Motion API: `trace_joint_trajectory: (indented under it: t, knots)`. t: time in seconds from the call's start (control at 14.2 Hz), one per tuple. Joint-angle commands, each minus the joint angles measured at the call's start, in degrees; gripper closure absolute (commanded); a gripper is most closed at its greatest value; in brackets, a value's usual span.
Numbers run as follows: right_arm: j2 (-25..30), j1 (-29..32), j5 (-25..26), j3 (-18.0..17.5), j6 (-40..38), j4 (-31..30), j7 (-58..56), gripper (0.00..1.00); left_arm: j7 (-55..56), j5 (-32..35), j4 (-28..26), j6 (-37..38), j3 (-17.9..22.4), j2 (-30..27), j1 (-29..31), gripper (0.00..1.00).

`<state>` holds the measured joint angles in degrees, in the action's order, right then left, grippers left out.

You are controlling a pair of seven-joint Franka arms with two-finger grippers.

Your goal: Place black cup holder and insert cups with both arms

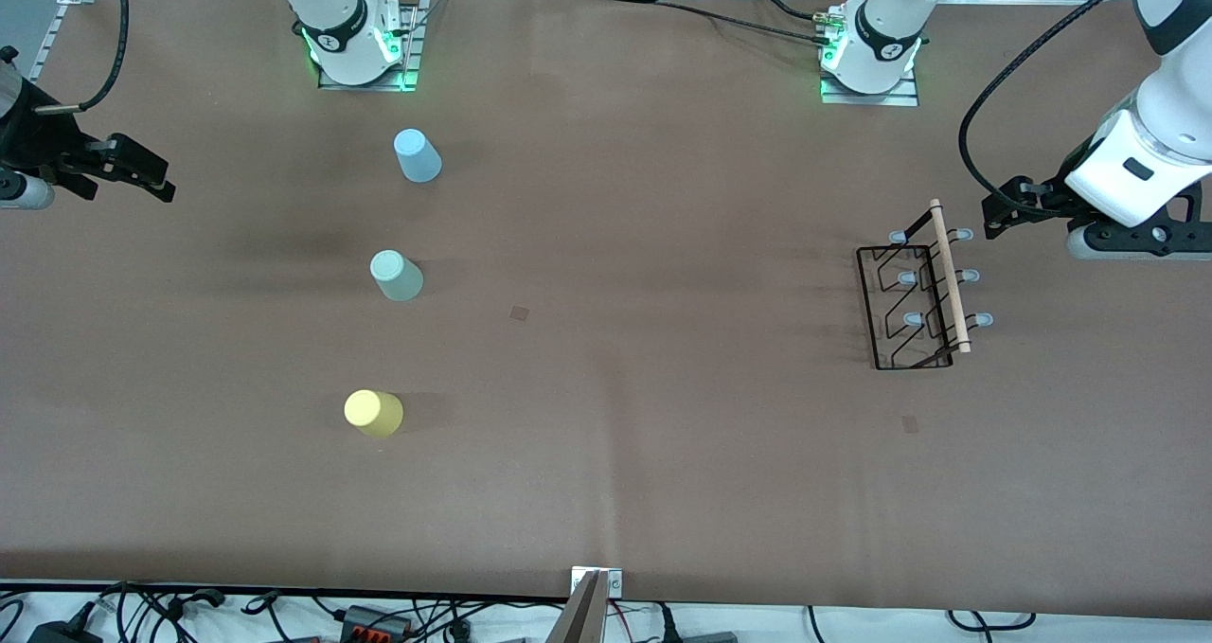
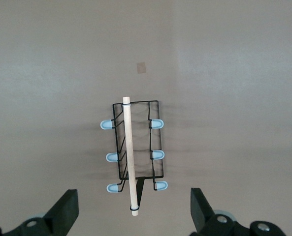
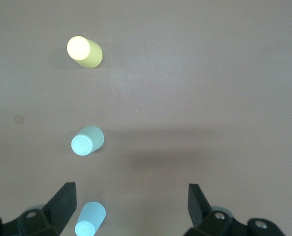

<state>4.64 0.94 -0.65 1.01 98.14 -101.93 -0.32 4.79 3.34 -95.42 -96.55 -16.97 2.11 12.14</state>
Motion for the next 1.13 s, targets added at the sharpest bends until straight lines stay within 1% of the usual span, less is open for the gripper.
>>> trace_joint_trajectory:
  t: [0.0, 0.07, 0.21, 0.49, 0.64, 0.71, 0.85, 1.06]
  knots:
    - [1.1, 0.4, 0.7, -0.4, 0.2, -1.3, -0.6, 0.0, -2.1, 0.2, -0.8, -0.5, -0.3, 1.4, 0.5, 0.0]
    - [0.9, 0.4, 0.7, -0.4, 0.3, -1.3, -0.6, 0.0, -3.2, 0.3, -2.0, -3.3, -0.2, 2.4, 0.7, 0.0]
    - [0.1, 0.3, 0.7, -0.5, 0.6, -1.3, -0.6, 0.0, -3.8, 0.4, -8.2, -11.6, -0.1, 2.5, 1.9, 0.0]
    - [-6.0, 0.0, 0.5, -0.9, -0.3, -1.3, -0.3, 0.0, -5.5, 0.9, -18.8, -21.3, 0.0, 2.6, 4.3, 0.0]
    - [-8.9, -2.1, -0.1, -0.8, -0.4, -0.9, 0.1, 0.0, -5.5, 0.9, -20.0, -23.0, 0.0, 3.9, 5.0, 0.01]
    - [-10.6, -3.0, -0.1, -0.9, -0.3, -1.0, 0.2, 0.0, -5.5, 0.9, -20.7, -23.2, 0.0, 4.1, 5.1, 0.06]
    - [-13.9, -6.4, -0.1, -0.8, 1.7, -1.1, 0.8, 0.0, -5.6, 1.0, -22.0, -24.9, 0.0, 4.5, 5.1, 0.11]
    - [-17.5, -10.1, -0.2, -0.9, 4.5, -1.5, 4.8, 0.0, -5.8, 1.0, -23.9, -27.6, 0.0, 6.8, 5.4, 0.13]
